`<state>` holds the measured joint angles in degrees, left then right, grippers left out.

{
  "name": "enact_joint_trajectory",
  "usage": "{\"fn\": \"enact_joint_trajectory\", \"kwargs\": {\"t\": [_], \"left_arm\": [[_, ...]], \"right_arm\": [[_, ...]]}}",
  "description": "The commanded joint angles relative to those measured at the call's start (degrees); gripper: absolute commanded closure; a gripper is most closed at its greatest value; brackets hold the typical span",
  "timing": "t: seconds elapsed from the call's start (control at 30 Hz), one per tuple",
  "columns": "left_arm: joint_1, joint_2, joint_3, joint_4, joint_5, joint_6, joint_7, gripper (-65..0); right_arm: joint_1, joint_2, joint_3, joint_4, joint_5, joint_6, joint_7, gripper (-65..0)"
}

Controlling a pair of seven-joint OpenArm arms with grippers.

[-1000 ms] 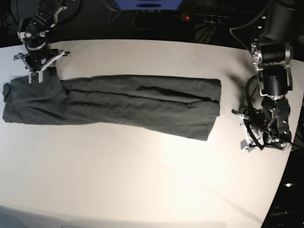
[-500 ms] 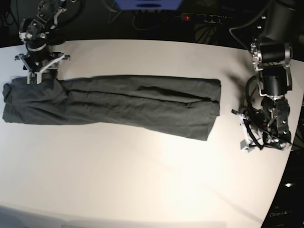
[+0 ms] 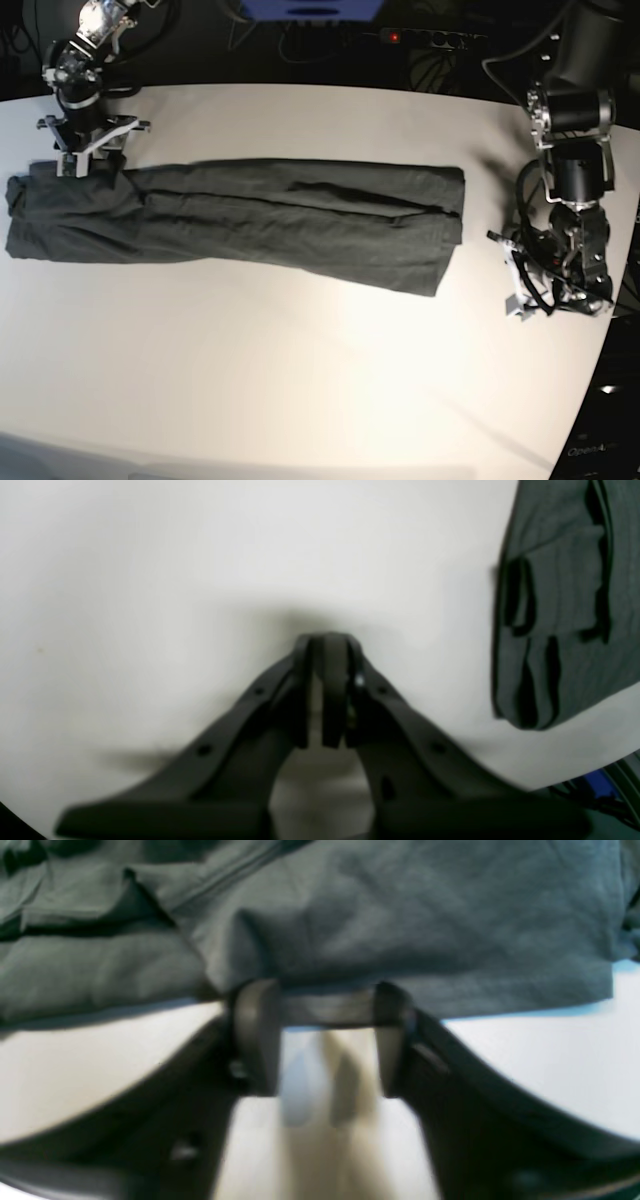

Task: Fold the T-shirt properly
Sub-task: 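Open the right gripper and lift it away from the strip, then lower the right gripper onto the grey strip end and grasp it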

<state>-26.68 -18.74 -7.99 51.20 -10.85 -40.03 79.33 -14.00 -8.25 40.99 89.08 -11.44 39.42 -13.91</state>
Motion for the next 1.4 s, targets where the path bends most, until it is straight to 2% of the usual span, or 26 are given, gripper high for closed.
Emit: {"fn": "enact_joint_trajectory", "kwargs": {"t": [0.0, 0.1, 0.17, 0.33, 0.43, 0.7, 1.07, 1.17, 1.3, 1.37], "left_arm": [[0.52, 0.76, 0.38, -0.69, -0.88, 0.03, 0.01, -4.1], [0.43, 0.76, 0.38, -0.69, -0.88, 0.03, 0.01, -4.1], [0.43, 0.76, 0.38, -0.69, -0.88, 0.03, 0.01, -4.1], [0.43, 0.76, 0.38, -0.69, -0.88, 0.03, 0.01, -4.1], [0.43, 0.76, 0.38, -0.69, -0.88, 0.03, 0.01, -4.1], [0.43, 0.94, 0.38, -0.69, -0.88, 0.03, 0.01, -4.1], [0.43, 0.94, 0.38, -0.69, -0.88, 0.03, -0.08, -4.1], [0.26, 0.94, 0.38, -0.69, -0.88, 0.03, -0.08, -4.1], [0.17, 0.94, 0.38, -0.69, -0.88, 0.03, -0.08, -4.1], [0.17, 0.94, 0.38, -0.69, -0.88, 0.03, -0.08, -4.1]], "right_arm": [[-0.37, 0.12, -1.04, -0.42, -3.81, 0.58, -4.95, -17.4], [-0.9, 2.67, -4.29, -0.59, -3.81, 0.58, -5.03, -7.7], [-1.08, 3.28, -5.17, -0.59, -3.81, 0.58, -5.03, -5.9], [-0.64, 4.6, -5.08, 0.02, -3.81, 0.58, -5.03, -5.7], [-0.37, 6.62, -5.26, 0.11, -3.81, 0.58, -4.77, -5.7], [2.0, 9.17, -5.34, 8.46, -3.72, 0.58, -5.03, -5.7], [2.7, 8.82, -5.34, 11.19, -3.81, 0.58, -5.12, -6.4], [0.42, 6.89, -5.34, 12.59, -3.81, 0.58, -5.12, -7.1], [-3.54, 3.2, -5.61, 18.66, -3.81, 0.58, -4.77, -14.8], [-4.33, 2.14, -5.96, 20.06, -3.81, 0.58, -4.86, -15.7]]}}
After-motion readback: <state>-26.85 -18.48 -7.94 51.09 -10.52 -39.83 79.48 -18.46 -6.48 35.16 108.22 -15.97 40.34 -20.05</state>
